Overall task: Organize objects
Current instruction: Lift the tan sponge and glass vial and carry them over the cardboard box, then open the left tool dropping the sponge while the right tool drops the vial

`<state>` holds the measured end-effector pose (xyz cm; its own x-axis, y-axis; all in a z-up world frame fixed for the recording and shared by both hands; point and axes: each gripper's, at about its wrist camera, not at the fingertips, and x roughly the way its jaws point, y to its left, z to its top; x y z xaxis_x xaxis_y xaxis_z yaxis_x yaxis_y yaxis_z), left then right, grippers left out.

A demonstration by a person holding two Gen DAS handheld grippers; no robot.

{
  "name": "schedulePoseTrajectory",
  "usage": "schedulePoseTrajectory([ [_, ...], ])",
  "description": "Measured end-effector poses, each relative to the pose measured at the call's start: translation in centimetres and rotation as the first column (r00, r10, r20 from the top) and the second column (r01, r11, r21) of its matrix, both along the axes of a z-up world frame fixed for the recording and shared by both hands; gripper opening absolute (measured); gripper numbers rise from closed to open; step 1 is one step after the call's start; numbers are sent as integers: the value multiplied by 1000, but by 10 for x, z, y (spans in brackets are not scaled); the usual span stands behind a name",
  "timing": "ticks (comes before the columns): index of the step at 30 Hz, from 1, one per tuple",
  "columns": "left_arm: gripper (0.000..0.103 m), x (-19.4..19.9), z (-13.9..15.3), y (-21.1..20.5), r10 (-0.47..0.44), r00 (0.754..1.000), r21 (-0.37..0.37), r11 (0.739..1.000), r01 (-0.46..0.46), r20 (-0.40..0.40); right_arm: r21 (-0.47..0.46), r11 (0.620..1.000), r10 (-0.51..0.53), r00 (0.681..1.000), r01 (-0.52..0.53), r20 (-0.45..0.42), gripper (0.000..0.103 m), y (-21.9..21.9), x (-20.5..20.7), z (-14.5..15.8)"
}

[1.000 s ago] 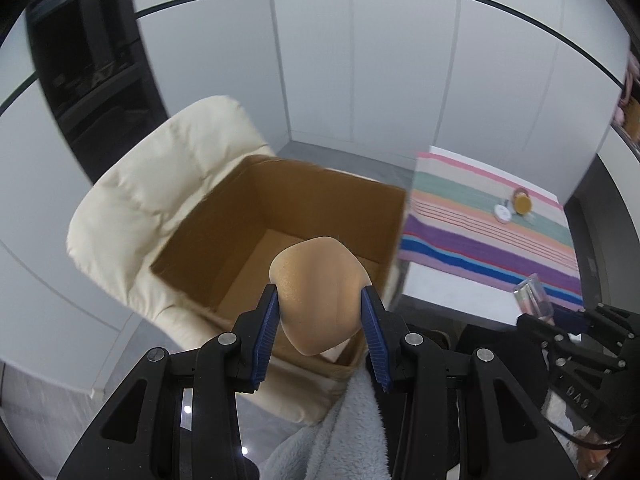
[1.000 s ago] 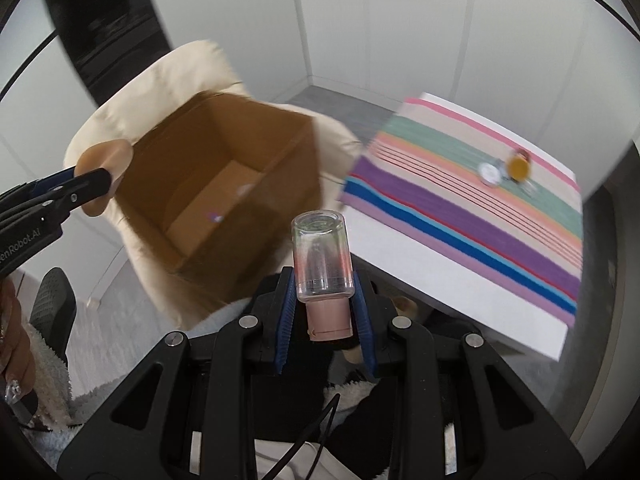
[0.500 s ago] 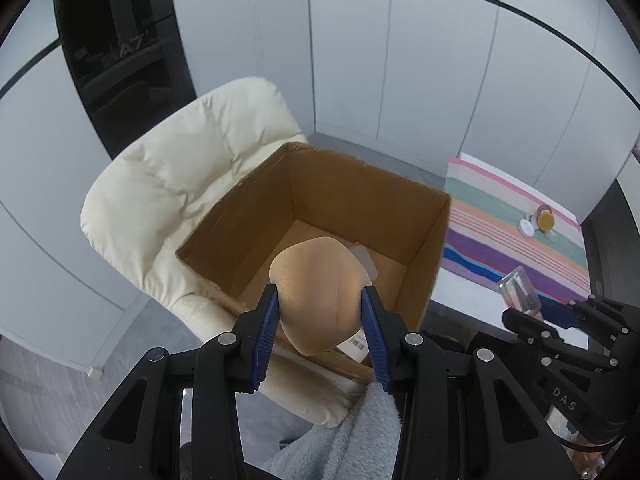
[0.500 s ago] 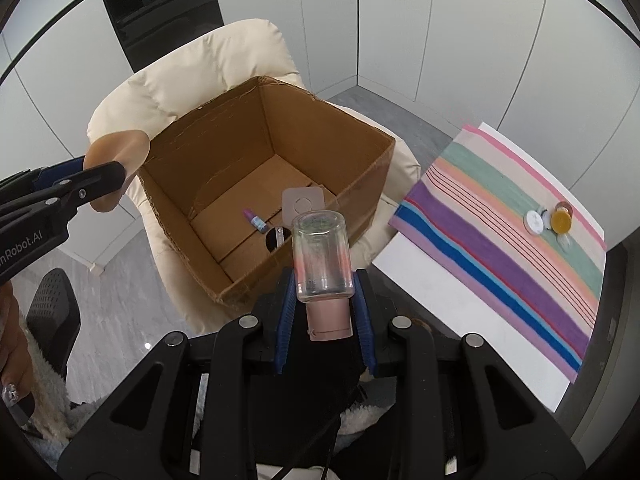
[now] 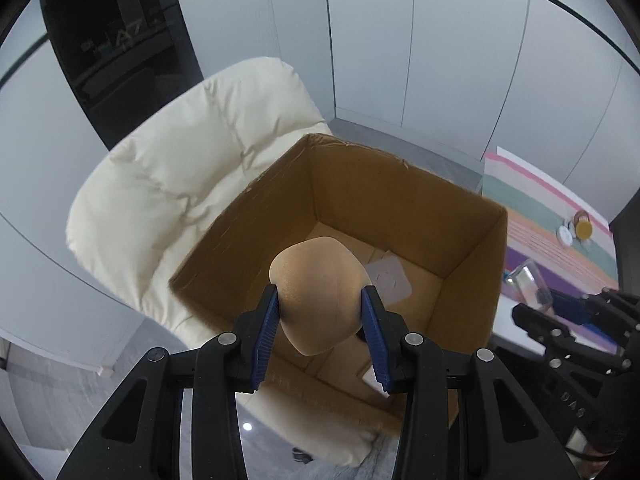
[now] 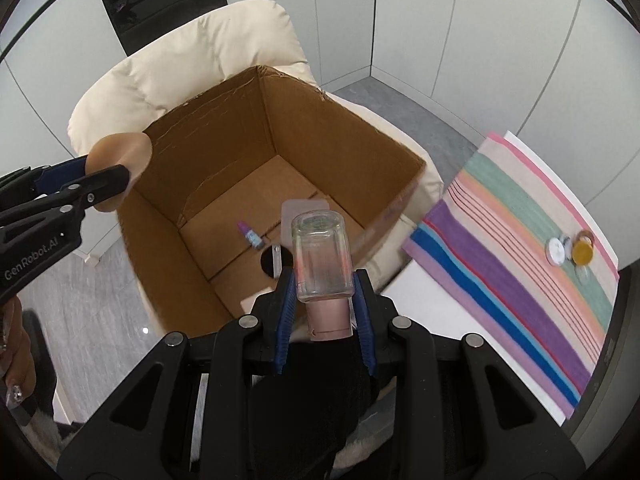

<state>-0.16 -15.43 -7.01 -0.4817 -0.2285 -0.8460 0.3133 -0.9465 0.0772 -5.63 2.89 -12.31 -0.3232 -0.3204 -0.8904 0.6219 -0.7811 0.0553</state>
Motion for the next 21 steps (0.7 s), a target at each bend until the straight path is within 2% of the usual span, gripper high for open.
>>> schedulePoseTrajectory([
  [5,42,-23,5,-13,30,999,-38,999,-31,-43,-12,1000,8,1000,-8,-14,29,-23,-31,-2],
  [6,45,-24,5,-16,29,998,-45,998,-32,-58,-14,1000,8,1000,-9,-19,29,-28,-36,-1],
  [7,52,-25,5,-18,25,997,-46,999,-28,-73,-16,1000,8,1000,-8,-24,29,-33,-40,-1],
  [8,72,-25,4,-18,18,997,-41,999,-21,-80,-32,999,17,999,-18,-29,30,-37,-44,0],
  [9,84,-25,2,-19,17,997,-36,999,-20,-76,-57,998,34,999,-36,-34,31,-40,-45,1],
  [10,88,-26,0,-20,17,997,-30,999,-19,-71,-94,993,71,997,-74,-39,36,-44,-47,3],
  [12,94,-28,-1,-23,20,998,-14,1000,-21,-64,-94,991,90,995,-94,-47,96,-52,-47,2],
  [13,95,-29,-3,-25,24,998,-10,1000,-24,-59,-90,991,89,994,-95,-63,102,-55,-47,1],
  [15,95,-30,-7,-30,33,998,1,999,-33,-45,-95,990,95,992,-102,-79,103,-58,-45,-1],
  [21,95,-29,-14,-48,77,997,86,993,-76,-18,-87,992,91,994,-95,-54,103,-62,-49,-11],
])
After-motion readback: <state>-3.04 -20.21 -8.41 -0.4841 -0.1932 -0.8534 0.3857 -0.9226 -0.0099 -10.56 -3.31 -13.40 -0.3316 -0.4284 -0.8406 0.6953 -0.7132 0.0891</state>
